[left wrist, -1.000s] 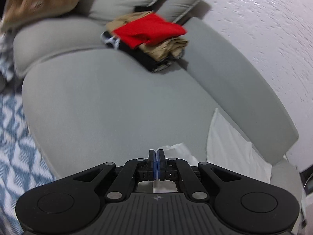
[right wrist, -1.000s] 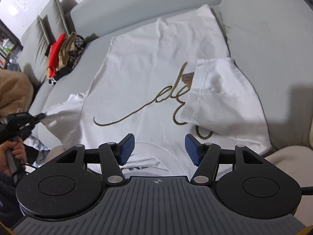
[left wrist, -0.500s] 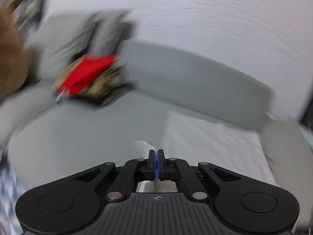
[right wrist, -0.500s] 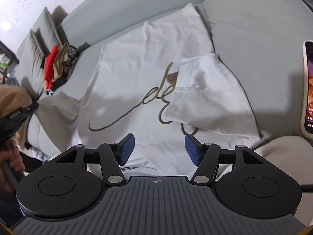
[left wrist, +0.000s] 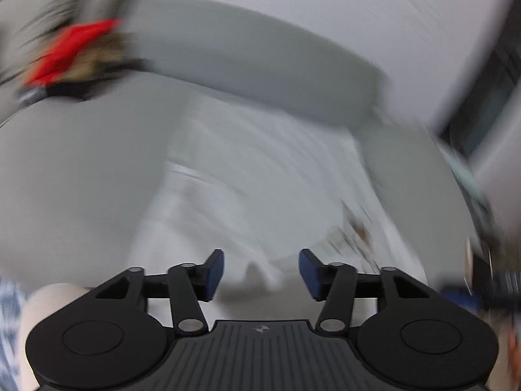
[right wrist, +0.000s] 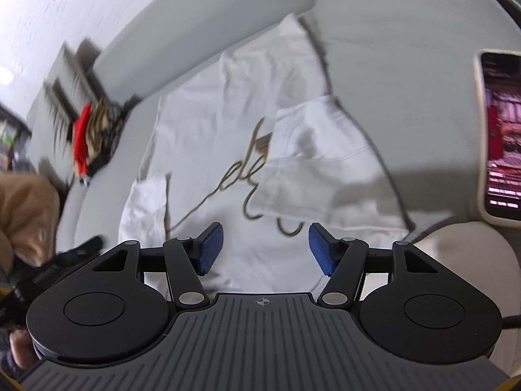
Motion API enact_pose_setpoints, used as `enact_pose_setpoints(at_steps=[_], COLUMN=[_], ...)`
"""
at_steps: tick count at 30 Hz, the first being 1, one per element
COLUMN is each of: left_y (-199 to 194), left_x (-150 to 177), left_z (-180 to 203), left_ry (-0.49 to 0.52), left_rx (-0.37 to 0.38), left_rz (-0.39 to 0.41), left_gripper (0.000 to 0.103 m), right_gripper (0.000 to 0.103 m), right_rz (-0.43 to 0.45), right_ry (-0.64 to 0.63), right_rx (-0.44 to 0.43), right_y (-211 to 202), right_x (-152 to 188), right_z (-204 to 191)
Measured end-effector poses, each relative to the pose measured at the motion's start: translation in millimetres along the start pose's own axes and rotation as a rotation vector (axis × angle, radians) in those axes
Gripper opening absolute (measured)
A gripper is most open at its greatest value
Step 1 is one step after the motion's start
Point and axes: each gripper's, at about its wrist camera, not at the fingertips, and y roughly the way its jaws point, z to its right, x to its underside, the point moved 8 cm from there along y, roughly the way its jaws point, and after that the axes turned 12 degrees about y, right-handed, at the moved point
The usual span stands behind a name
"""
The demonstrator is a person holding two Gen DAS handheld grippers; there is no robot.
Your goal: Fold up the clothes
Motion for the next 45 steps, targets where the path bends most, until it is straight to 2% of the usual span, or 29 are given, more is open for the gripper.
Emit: enact_pose_setpoints(at_steps=[1, 3, 6, 8, 9, 10, 11, 13, 15, 17, 19, 21, 22, 23, 25, 27, 30, 31, 33, 35, 36, 38, 39, 40, 41, 45], left_y=[2.7, 17.7, 40.4, 52.2, 55.6, 57.4, 59.2, 62.8, 62.0, 61.1, 64.6, 63.2, 61.4, 59.6, 49.6, 35.1, 36.6, 44.4, 69.8, 96.4, 103.5, 112.2, 108.9, 104.4, 99.3, 90.4], left_x=[2.1, 12.5, 26.0, 30.1, 31.4, 32.4, 33.4, 35.2, 36.5, 37.3, 36.6, 36.5, 35.8, 35.1, 29.8, 19.0, 0.9, -3.2, -4.6, 4.1, 9.1, 15.7, 14.1, 11.6, 7.6, -19.1], left_z=[-22.8, -55.5, -74.7, -70.6, -65.9, -59.8, -53.7, -41.5, -37.3, -34.9, -30.2, -25.1, -23.4, -21.6, -21.3, -18.9, -0.3, 7.1, 15.0, 9.7, 6.3, 1.7, 2.0, 2.2, 2.4, -0.2], left_ry=[-0.068, -0.164, -0.196, -0.159, -0.126, -0.083, -0.040, 0.047, 0.100, 0.148, 0.196, 0.233, 0.246, 0.260, 0.245, 0.212, 0.201, 0.211, 0.226, 0.224, 0.228, 0.241, 0.242, 0.228, 0.202, 0.116], left_rx=[-0.038, -0.050, -0.019, 0.018, 0.022, 0.012, 0.002, -0.018, -0.080, -0.134, -0.172, -0.195, -0.198, -0.201, -0.205, -0.200, -0.127, -0.098, -0.078, -0.101, -0.112, -0.125, -0.118, -0.103, -0.084, -0.048], left_rz=[-0.006, -0.069, -0.140, -0.148, -0.150, -0.153, -0.155, -0.160, -0.176, -0.190, -0.199, -0.207, -0.211, -0.215, -0.203, -0.138, -0.059, -0.052, -0.078, -0.148, -0.172, -0.208, -0.206, -0.199, -0.182, -0.076], left_gripper=[0.054, 0.054, 0.050, 0.039, 0.030, 0.009, 0.004, 0.004, 0.004, 0.004, 0.005, 0.006, 0.013, 0.017, 0.030, 0.030, 0.014, 0.015, 0.016, 0.010, 0.008, 0.009, 0.009, 0.009, 0.010, 0.016], right_gripper=[0.063, 0.062, 0.060, 0.057, 0.056, 0.045, 0.028, 0.017, 0.016, 0.015, 0.003, 0.003, 0.004, 0.015, 0.025, 0.025, 0.022, 0.019, 0.014, 0.000, 0.000, 0.000, 0.003, 0.014, 0.017, 0.017], right_rz=[0.011, 0.028, 0.044, 0.056, 0.062, 0.067, 0.072, 0.085, 0.100, 0.072, 0.045, 0.044, 0.043, 0.051, 0.085, 0.137, 0.158, 0.151, 0.121, 0.113, 0.110, 0.100, 0.092, 0.104, 0.121, 0.146], right_ry=[0.028, 0.086, 0.155, 0.158, 0.142, 0.104, 0.062, -0.045, -0.151, -0.241, -0.279, -0.266, -0.263, -0.266, -0.267, -0.252, -0.199, -0.185, -0.174, -0.192, -0.204, -0.190, -0.179, -0.155, -0.127, 0.050], right_rx=[-0.003, -0.010, -0.011, 0.003, 0.021, 0.047, 0.074, 0.143, 0.214, 0.368, 0.493, 0.522, 0.529, 0.512, 0.446, 0.348, 0.256, 0.241, 0.272, 0.353, 0.396, 0.374, 0.352, 0.317, 0.278, 0.101], right_y=[-1.5, -4.1, -6.3, -4.2, -0.9, 4.5, 10.2, 25.8, 42.1, 63.2, 75.3, 70.9, 67.3, 62.9, 55.3, 50.1, 70.5, 82.8, 108.7, 121.3, 126.6, 122.0, 118.0, 112.5, 106.5, 100.2], right_x=[-3.9, -10.9, -17.5, -19.6, -20.4, -20.7, -20.9, -22.6, -24.6, -23.9, -22.1, -22.5, -23.0, -24.7, -31.7, -43.5, -66.2, -73.4, -82.3, -82.8, -82.6, -83.6, -84.7, -87.8, -91.5, -111.0], right_z=[5.4, 16.6, 31.9, 37.8, 39.2, 39.0, 38.3, 34.1, 30.7, 40.5, 54.5, 53.9, 51.1, 45.7, 32.4, 17.7, 5.8, 4.5, 11.1, 23.0, 29.2, 29.0, 26.9, 24.7, 22.3, 20.2])
